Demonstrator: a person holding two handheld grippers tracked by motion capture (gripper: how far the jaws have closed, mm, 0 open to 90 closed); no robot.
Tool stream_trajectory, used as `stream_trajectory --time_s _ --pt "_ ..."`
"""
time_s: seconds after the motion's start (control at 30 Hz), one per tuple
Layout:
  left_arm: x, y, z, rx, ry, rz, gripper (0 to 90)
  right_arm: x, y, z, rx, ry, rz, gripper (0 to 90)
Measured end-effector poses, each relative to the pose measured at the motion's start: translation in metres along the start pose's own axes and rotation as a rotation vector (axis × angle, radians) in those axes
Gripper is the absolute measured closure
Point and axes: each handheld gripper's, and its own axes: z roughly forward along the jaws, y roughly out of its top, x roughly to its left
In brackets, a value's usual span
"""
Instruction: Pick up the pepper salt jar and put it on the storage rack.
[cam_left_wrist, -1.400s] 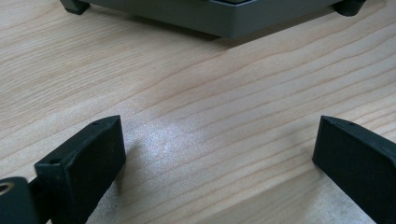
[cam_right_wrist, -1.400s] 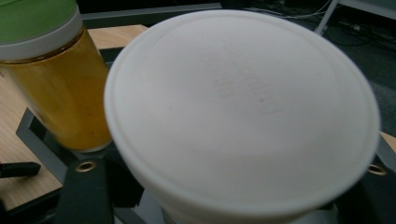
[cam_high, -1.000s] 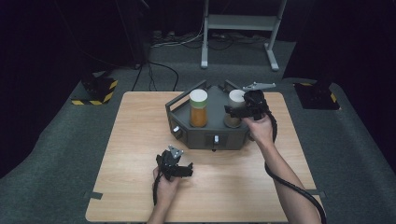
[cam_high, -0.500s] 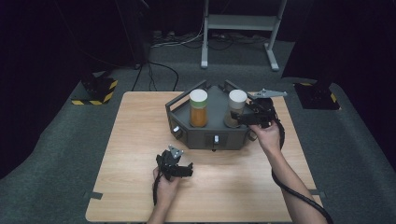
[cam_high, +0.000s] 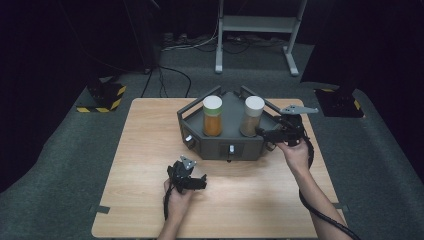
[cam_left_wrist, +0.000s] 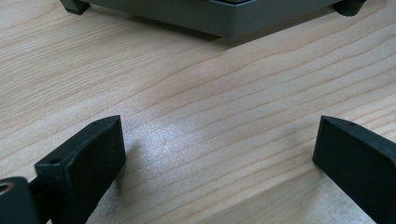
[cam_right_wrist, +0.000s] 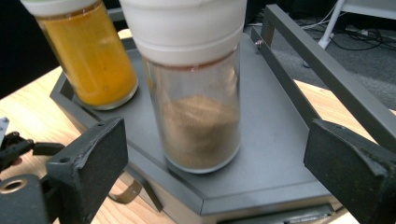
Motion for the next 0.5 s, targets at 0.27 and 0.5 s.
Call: stream_trajectory --time_s 0.27,0.5 --pt "0.000 0.000 0.000 0.000 0.000 0.000 2.6 0.002 -0.013 -0.003 0.008 0.001 -0.008 6.7" --pt "0.000 0.000 0.000 0.000 0.000 0.000 2.6 0.002 -0.026 -0.004 0.014 -0.001 0.001 7.0"
